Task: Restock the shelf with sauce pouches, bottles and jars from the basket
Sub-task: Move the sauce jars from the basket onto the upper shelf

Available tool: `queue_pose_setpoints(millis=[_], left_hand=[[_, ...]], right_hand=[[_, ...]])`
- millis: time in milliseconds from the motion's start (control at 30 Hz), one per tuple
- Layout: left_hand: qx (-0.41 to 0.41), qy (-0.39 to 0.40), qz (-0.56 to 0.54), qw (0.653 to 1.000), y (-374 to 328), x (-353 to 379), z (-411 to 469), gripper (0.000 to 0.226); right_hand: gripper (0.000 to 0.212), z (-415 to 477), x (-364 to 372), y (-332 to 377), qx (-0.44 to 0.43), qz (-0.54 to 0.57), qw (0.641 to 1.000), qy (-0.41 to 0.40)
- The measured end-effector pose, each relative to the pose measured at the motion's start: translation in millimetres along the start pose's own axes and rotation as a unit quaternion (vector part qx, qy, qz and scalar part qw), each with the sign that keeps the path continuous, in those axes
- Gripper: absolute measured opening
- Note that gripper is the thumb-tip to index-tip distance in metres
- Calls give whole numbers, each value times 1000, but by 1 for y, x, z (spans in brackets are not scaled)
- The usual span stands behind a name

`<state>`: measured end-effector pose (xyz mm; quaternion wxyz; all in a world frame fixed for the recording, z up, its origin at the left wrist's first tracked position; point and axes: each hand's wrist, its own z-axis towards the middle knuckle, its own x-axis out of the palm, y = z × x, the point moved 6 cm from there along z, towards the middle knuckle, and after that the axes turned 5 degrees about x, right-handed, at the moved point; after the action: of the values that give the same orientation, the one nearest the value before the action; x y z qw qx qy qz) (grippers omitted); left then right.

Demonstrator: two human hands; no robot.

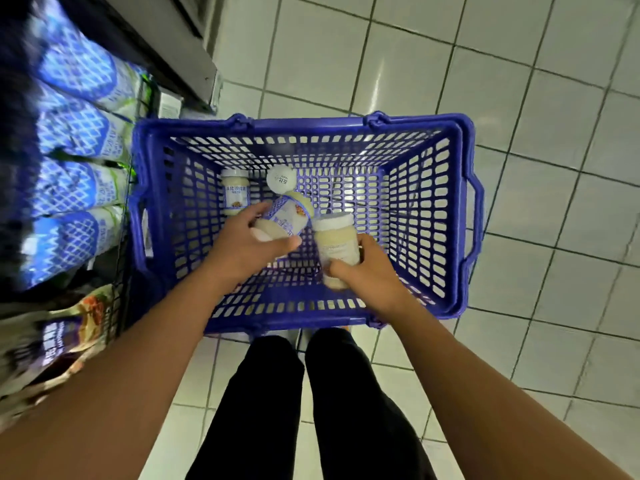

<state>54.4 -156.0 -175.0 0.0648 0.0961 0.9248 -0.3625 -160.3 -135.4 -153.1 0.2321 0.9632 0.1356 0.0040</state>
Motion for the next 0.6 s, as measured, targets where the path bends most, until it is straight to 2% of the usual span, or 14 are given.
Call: queue_pose_setpoints(millis=[67, 133, 200, 267, 400, 467, 533, 600], left_hand=[[57, -41, 4, 998, -24, -10, -17, 71], [94, -74, -20, 993, -45, -19, -35, 69], [110, -88, -78, 987, -63, -25, -53, 63], [116, -70, -149, 979, -82, -24, -68, 56], [103, -2, -330, 939, -122, -23, -98, 64], [101, 19, -354, 930, -143, -27, -117, 66], [96, 13, -363, 927, -163, -33, -138, 69], [83, 13, -378, 922, -184, -35, -158, 71]], right_hand=[[54, -22, -3, 13, 1, 39, 999, 26], [62, -45, -3, 23, 11, 142, 987, 76], [56, -72, -1, 37, 18, 219, 966, 134], [50, -97, 0, 52, 8, 240, 958, 156], [39, -136, -4, 84, -27, 262, 957, 121], [42, -156, -6, 102, -44, 270, 957, 101], [54, -176, -10, 119, -51, 281, 955, 77], [58, -198, -12, 137, -58, 284, 954, 69]])
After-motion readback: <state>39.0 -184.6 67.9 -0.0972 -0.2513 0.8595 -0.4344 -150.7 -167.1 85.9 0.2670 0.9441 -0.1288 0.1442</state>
